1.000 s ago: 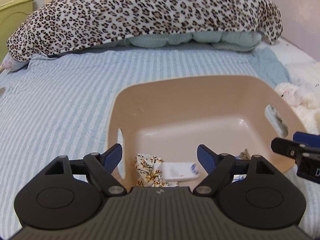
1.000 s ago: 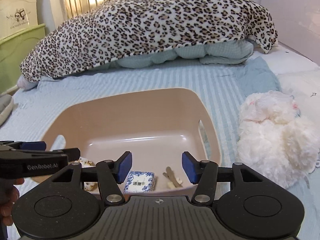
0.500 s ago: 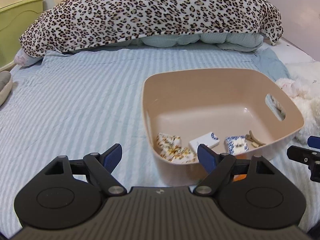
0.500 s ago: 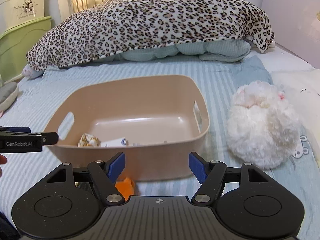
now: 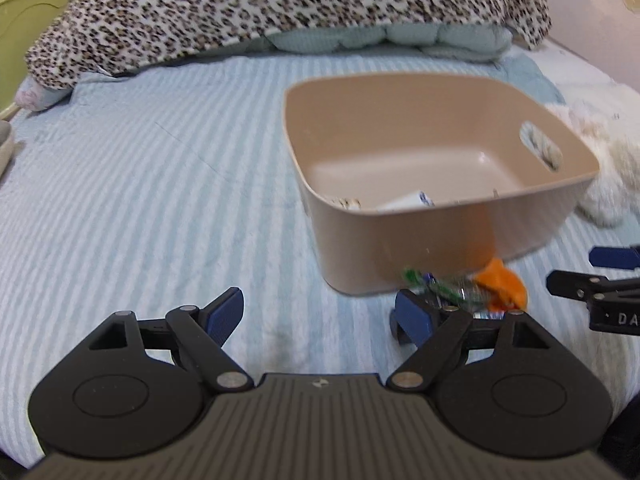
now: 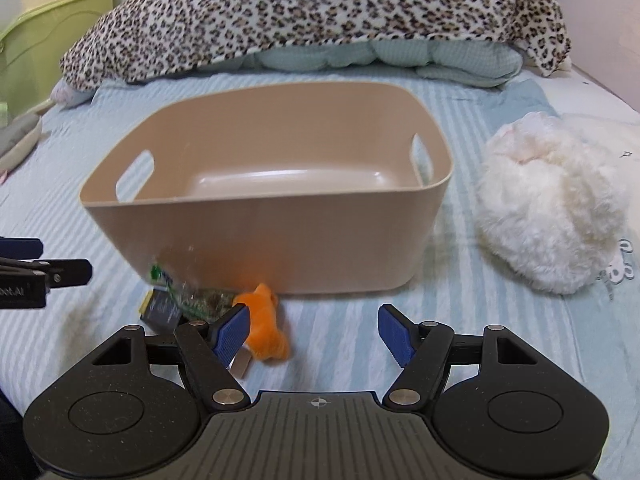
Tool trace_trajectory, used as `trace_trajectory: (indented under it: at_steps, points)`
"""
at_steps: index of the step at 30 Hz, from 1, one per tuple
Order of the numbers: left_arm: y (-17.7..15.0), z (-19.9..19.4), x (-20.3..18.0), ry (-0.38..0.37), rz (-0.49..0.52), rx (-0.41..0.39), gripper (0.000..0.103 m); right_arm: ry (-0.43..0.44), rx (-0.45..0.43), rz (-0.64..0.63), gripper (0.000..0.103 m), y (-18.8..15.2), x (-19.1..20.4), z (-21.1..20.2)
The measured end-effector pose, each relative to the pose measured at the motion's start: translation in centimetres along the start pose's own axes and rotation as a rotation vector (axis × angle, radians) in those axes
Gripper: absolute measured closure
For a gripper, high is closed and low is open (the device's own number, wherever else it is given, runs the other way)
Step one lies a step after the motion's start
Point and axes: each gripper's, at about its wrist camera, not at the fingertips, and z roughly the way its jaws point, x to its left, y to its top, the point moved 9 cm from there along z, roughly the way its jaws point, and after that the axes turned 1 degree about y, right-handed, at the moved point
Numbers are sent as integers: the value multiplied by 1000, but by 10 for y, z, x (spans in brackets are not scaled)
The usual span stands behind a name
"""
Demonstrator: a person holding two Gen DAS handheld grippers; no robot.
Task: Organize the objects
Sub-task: 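Grasp the black box with the left tool while the right tool grasps the orange plush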
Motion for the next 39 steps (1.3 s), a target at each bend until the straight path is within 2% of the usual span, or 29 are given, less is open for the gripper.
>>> trace_trajectory:
  at_steps: [9,18,26,32,38,39]
  points:
    - [-10,27,-22,-44,52,40,19,14,84,2,30,-21,0,28]
    - [-13,47,-41,-102,49,70,19,40,106,5,30,-25,7,42]
    - [-11,58,-48,-172,-22,99,19,53,100,15,32,-27,9,49]
    - [-11,63,-52,-171,-15,96,20,79,106,38,44,-28,8,53]
    - [-14,65,-54,-167,4,93,22,113,110,38,69,-33,11,53]
    - [-14,64,-53,-167,8,87,24,120,109,36,78,-33,12,53]
